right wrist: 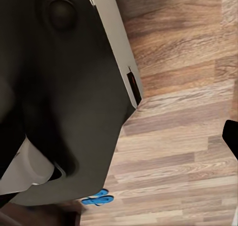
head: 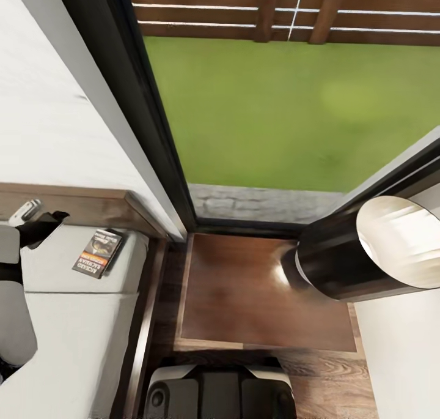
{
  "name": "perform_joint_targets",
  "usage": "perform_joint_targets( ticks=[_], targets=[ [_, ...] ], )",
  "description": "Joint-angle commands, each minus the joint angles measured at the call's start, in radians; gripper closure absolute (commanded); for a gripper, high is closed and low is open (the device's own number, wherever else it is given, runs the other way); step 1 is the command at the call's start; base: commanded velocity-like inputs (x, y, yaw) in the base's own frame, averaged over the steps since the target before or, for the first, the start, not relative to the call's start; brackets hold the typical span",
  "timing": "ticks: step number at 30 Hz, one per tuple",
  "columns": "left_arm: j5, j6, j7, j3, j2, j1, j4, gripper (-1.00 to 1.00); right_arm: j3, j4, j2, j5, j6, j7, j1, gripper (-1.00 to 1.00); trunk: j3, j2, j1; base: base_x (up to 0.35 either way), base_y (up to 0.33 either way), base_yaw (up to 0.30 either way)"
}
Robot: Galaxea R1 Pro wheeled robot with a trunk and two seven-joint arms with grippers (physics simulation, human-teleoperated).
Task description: In the bedroom, move the book from the bed onto either nightstand, and place the two sandals side by side next to the bed.
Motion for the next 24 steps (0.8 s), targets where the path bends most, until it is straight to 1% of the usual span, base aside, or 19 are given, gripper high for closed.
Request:
perform_joint_targets(
  ticks=[1, 2, 3, 4, 5, 6, 7, 8, 9, 10, 12, 13, 15, 16, 17, 18, 21, 24],
  targets=[
    [0.010, 0.006, 0.048, 0.001, 0.005, -0.038, 0.030, -1.00, -0.008, 0.004, 0.000, -0.004, -0.002, 0.006, -0.001, -1.00, -0.003, -0.002, 0.000, 0.000, 0.000, 0.000],
    [0.009, 0.006, 0.102, 0.001, 0.009, -0.088, 0.082, -1.00, -0.008, 0.004, -0.001, -0.004, -0.003, 0.006, -0.001, -1.00, -0.004, -0.002, 0.000, 0.000, 0.000, 0.000],
    [0.009, 0.005, 0.117, 0.001, 0.009, -0.102, 0.100, -1.00, -0.008, 0.004, -0.001, -0.004, -0.003, 0.006, -0.001, -1.00, -0.006, -0.002, 0.000, 0.000, 0.000, 0.000],
    [0.007, -0.001, 0.139, 0.001, 0.010, -0.126, 0.138, -1.00, -0.008, 0.004, -0.002, -0.003, -0.004, 0.006, -0.001, -1.00, -0.008, -0.002, 0.000, 0.000, 0.000, 0.000],
    [0.007, -0.007, 0.147, 0.001, 0.011, -0.135, 0.156, -1.00, -0.008, 0.004, -0.002, -0.003, -0.004, 0.006, -0.001, -1.00, -0.009, -0.002, 0.000, 0.000, 0.000, 0.000],
    [0.005, -0.027, 0.159, 0.000, 0.011, -0.149, 0.190, -1.00, -0.008, 0.004, -0.003, -0.004, -0.004, 0.006, -0.001, -1.00, -0.011, -0.002, 0.000, 0.000, 0.000, 0.000],
    [0.004, -0.040, 0.163, 0.000, 0.011, -0.154, 0.206, -1.00, -0.008, 0.004, -0.003, -0.004, -0.004, 0.006, -0.001, -1.00, -0.012, -0.002, 0.000, 0.000, 0.000, 0.000],
    [0.003, -0.071, 0.169, -0.001, 0.011, -0.161, 0.233, -1.00, -0.008, 0.004, -0.003, -0.004, -0.004, 0.006, -0.001, -1.00, -0.014, -0.002, 0.000, 0.000, 0.000, 0.000],
    [0.002, -0.087, 0.171, -0.001, 0.010, -0.163, 0.245, -1.00, -0.008, 0.004, -0.003, -0.004, -0.004, 0.007, -0.001, -1.00, -0.015, -0.002, 0.000, 0.000, 0.000, 0.000],
    [0.000, -0.135, 0.176, -0.004, 0.009, -0.168, 0.276, -1.00, -0.008, 0.004, -0.003, -0.004, -0.004, 0.007, -0.001, -1.00, -0.017, -0.002, 0.000, 0.000, 0.000, 0.000],
    [-0.002, -0.163, 0.178, -0.011, 0.009, -0.170, 0.292, -1.00, -0.008, 0.004, -0.003, -0.003, -0.004, 0.007, -0.001, -1.00, -0.020, -0.002, 0.000, 0.000, 0.000, 0.000],
    [-0.004, -0.191, 0.179, -0.022, 0.008, -0.171, 0.308, -1.00, -0.008, 0.005, -0.003, -0.003, -0.004, 0.007, -0.001, -1.00, -0.022, -0.002, 0.000, 0.000, 0.000, 0.000],
    [-0.007, -0.223, 0.180, -0.037, 0.008, -0.172, 0.323, -1.00, -0.008, 0.005, -0.003, -0.003, -0.004, 0.008, -0.001, -1.00, -0.025, -0.002, 0.000, 0.000, 0.000, 0.000],
    [-0.009, -0.284, 0.180, -0.064, 0.008, -0.173, 0.346, -1.00, -0.008, 0.005, -0.004, -0.003, -0.004, 0.008, -0.001, -1.00, -0.026, -0.002, 0.000, 0.000, 0.000, 0.000],
    [-0.010, -0.309, 0.181, -0.074, 0.008, -0.173, 0.354, -1.00, -0.008, 0.005, -0.004, -0.003, -0.004, 0.009, -0.001, -1.00, -0.028, -0.002, 0.000, 0.000, 0.000, 0.000],
    [-0.010, -0.435, 0.182, -0.119, 0.008, -0.173, 0.394, -1.00, -0.008, 0.005, -0.005, -0.003, -0.004, 0.009, -0.001, -1.00, -0.029, -0.002, 0.000, 0.000, 0.000, 0.000],
    [-0.010, -0.502, 0.182, -0.139, 0.009, -0.173, 0.425, -1.00, -0.008, 0.005, -0.005, -0.003, -0.004, 0.009, -0.001, -1.00, -0.034, -0.002, 0.000, 0.000, 0.000, 0.000],
    [-0.010, -0.532, 0.181, -0.147, 0.011, -0.173, 0.446, -1.00, -0.008, 0.005, -0.005, -0.003, -0.004, 0.010, -0.001, -1.00, -0.039, -0.002, 0.000, 0.000, 0.000, 0.000]
  ],
)
